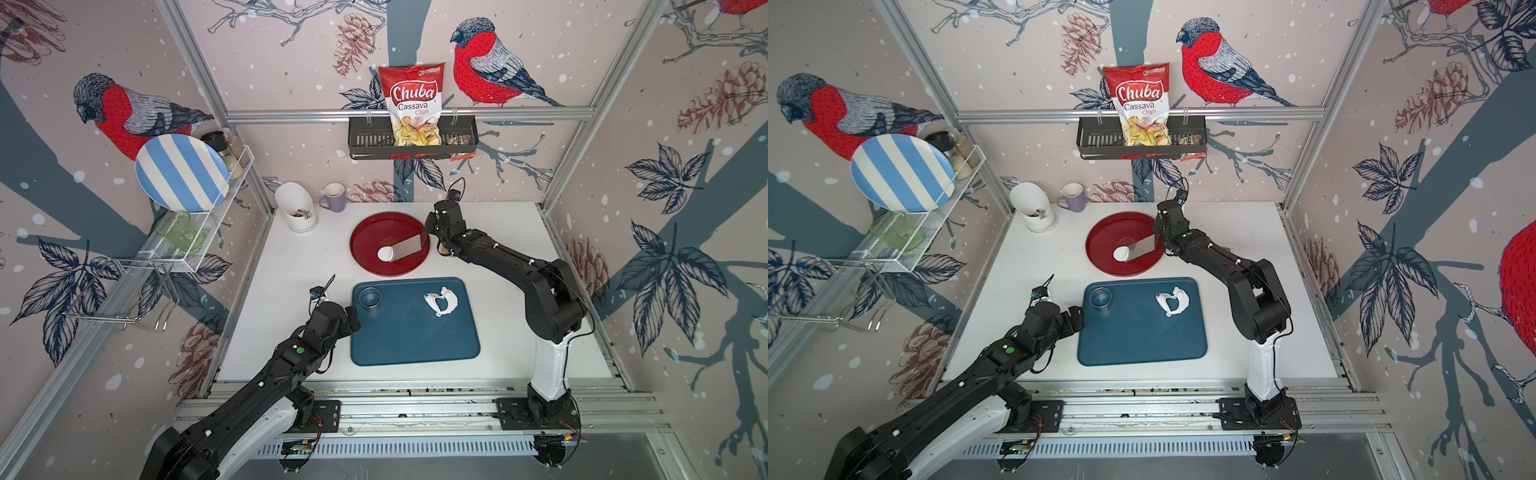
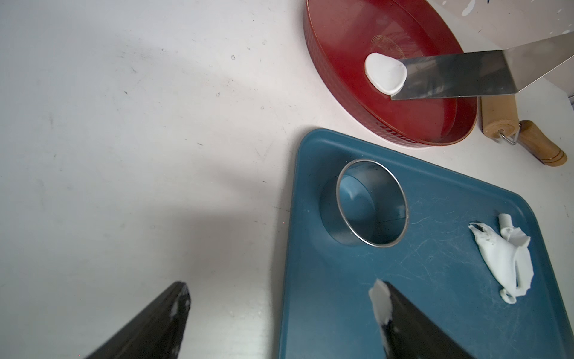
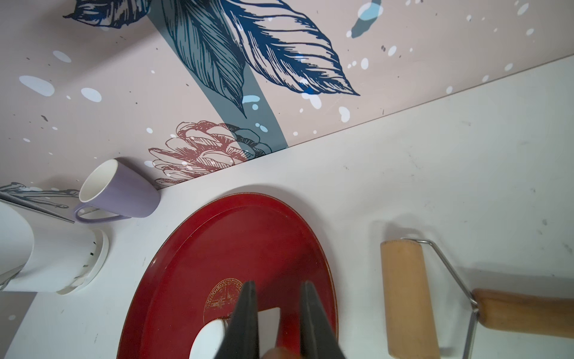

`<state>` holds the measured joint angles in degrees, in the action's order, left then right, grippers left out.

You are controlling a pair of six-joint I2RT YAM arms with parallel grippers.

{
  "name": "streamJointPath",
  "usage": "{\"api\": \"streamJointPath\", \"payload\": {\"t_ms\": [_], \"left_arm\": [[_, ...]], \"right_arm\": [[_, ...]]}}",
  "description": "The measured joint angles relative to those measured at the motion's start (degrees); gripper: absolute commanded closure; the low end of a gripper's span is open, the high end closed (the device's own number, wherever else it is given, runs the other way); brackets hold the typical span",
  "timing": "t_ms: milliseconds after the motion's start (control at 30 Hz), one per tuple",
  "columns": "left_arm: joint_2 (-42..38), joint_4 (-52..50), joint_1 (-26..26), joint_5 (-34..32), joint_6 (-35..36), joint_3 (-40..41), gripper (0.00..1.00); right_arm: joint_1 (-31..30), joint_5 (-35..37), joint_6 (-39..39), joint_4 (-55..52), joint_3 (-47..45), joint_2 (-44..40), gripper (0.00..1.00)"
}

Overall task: Roll out the dumpling wrappers from the dough
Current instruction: Place the dumpling wrapper on the plate.

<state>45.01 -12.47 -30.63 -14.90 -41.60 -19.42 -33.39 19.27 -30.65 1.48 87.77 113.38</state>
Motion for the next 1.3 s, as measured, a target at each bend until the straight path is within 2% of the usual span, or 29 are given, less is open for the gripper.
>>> {"api": "streamJointPath", "payload": {"t_ms": [500,1300], "left_arm": [[-0.15,0.00,0.24,0.15,0.00,0.00,0.05],[-2.51,-0.74,0.52,0.11,0.00,0.02,0.05]], "right_arm": [[-2.58,5.62,5.95,-6.32,8.48,3.21,1.00],[-2.40,10.23,8.46,-10.32,8.31,0.15,1.00]]}}
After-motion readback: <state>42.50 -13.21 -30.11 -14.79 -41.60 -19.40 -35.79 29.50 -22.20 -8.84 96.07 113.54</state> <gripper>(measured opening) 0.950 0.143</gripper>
